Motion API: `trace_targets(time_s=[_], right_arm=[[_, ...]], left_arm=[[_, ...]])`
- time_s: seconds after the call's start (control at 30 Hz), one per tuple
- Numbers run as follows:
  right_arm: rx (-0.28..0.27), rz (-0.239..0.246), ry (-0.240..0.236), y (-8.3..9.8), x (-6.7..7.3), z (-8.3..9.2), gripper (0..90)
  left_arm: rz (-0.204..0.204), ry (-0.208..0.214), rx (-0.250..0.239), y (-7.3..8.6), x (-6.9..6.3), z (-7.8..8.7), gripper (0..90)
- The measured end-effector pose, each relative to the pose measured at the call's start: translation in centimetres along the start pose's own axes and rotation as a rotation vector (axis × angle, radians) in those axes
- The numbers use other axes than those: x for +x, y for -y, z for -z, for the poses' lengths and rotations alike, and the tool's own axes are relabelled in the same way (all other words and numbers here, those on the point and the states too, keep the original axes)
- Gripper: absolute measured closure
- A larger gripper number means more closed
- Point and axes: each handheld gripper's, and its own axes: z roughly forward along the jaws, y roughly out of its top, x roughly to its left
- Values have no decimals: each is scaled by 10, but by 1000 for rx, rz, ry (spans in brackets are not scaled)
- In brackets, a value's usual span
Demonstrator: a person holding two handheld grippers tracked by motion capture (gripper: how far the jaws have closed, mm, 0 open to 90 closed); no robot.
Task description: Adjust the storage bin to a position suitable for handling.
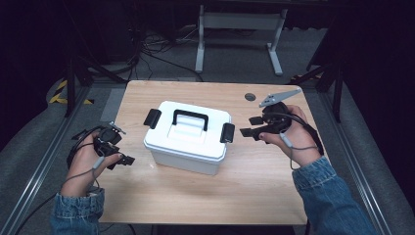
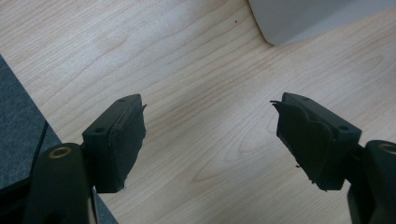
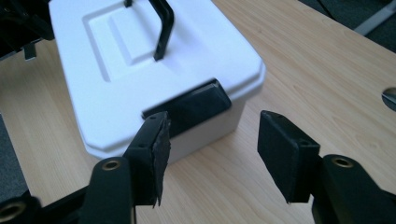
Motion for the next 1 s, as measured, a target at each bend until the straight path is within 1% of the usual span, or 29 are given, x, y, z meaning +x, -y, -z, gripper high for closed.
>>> trace_targets(time_s=[0.1, 0.13, 0.2, 0.27, 0.3, 0.37, 0.43, 0.5, 0.53, 0.57, 0.63, 0.8, 0.83, 0.87, 0.9, 0.97, 1.0], right_arm=[[10, 23, -7, -12, 6, -6, 471], [15, 27, -16, -17, 9, -9, 480], [22, 42, -26, -25, 13, -15, 487], [27, 65, -31, -32, 16, -21, 487], [29, 74, -31, -35, 17, -23, 489], [28, 102, -38, -44, 20, -29, 484], [33, 100, -49, -50, 22, -33, 478], [43, 119, -52, -58, 25, -40, 451], [43, 119, -52, -58, 25, -40, 451], [49, 132, -62, -65, 27, -46, 437], [60, 138, -71, -71, 29, -54, 432], [82, 160, -84, -82, 35, -73, 423], [82, 160, -84, -82, 35, -73, 423], [86, 165, -86, -84, 36, -76, 422], [95, 167, -89, -89, 37, -83, 421], [97, 168, -89, -91, 37, -86, 421], [109, 171, -91, -94, 38, -92, 421]], left_arm=[[5, 3, -3, 0, 0, 1, 248], [-1, 3, -3, 0, 1, 1, 248], [3, 1, -6, 1, 1, 2, 248], [-1, 1, -10, 1, 2, 2, 248], [8, 1, -15, 1, 2, 3, 248], [4, 5, -16, 0, 2, 3, 248], [2, 6, -16, 0, 3, 3, 248], [-2, 1, -21, -1, 3, 3, 248], [-2, 1, -21, -1, 3, 3, 248], [2, 2, -19, -1, 3, 3, 248], [1, 5, -19, -2, 4, 2, 248], [3, 10, -21, -1, 4, 2, 247], [3, 10, -21, -1, 4, 2, 247], [3, 11, -20, -1, 4, 2, 247], [2, 11, -20, -1, 4, 2, 246], [1, 11, -21, -1, 4, 2, 246], [-1, 11, -20, -1, 4, 2, 245]])
